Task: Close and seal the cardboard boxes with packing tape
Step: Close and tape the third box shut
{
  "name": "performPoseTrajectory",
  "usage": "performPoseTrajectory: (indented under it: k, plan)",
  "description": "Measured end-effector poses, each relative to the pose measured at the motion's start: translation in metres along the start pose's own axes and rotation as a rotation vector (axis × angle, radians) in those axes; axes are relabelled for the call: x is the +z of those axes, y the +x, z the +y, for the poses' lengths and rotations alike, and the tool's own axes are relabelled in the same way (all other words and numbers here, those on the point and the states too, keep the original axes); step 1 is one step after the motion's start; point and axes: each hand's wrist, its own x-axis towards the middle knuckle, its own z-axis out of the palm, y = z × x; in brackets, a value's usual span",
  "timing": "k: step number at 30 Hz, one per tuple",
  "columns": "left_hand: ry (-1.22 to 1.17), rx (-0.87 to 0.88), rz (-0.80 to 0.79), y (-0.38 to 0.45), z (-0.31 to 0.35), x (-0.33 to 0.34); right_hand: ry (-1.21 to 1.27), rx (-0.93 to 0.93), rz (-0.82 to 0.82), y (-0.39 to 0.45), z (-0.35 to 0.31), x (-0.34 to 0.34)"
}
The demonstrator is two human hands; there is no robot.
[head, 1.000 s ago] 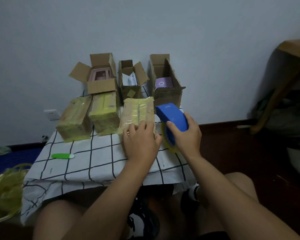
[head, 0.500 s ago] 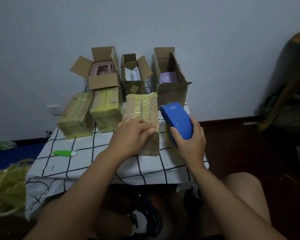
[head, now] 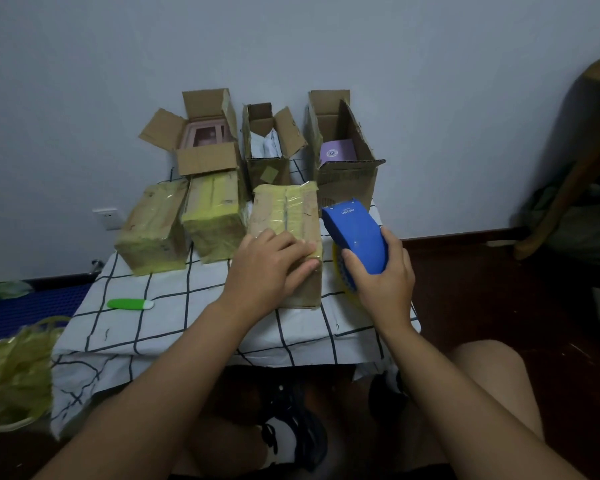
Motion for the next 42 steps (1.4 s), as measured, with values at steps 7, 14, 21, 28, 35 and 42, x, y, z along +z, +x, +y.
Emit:
performPoseTrajectory:
  k: [7,14,21,28,35,42]
  plan:
    - [-0.011,-0.065,0.022,-0.003,0.004,0.005,-0.004,-0.006,0.002,-0.001,0.000,0.000]
    - [-0.027,-0.251,0.105,0.000,0.025,0.011,-0.012,-0.020,0.015,-0.003,0.001,0.001]
    - [0.025,-0.302,0.179,0.001,0.030,0.020,-0.008,-0.028,0.019,-0.003,0.003,0.001]
    - [0.071,-0.288,0.212,0.002,0.037,0.023,-0.008,-0.036,0.011,-0.004,0.004,0.000]
    - [0.021,-0.204,0.103,-0.002,0.028,0.012,-0.013,-0.032,0.013,-0.004,0.002,0.000]
    - [-0.082,-0.139,-0.028,-0.009,0.011,0.000,-0.009,-0.026,0.018,-0.005,0.001,0.000]
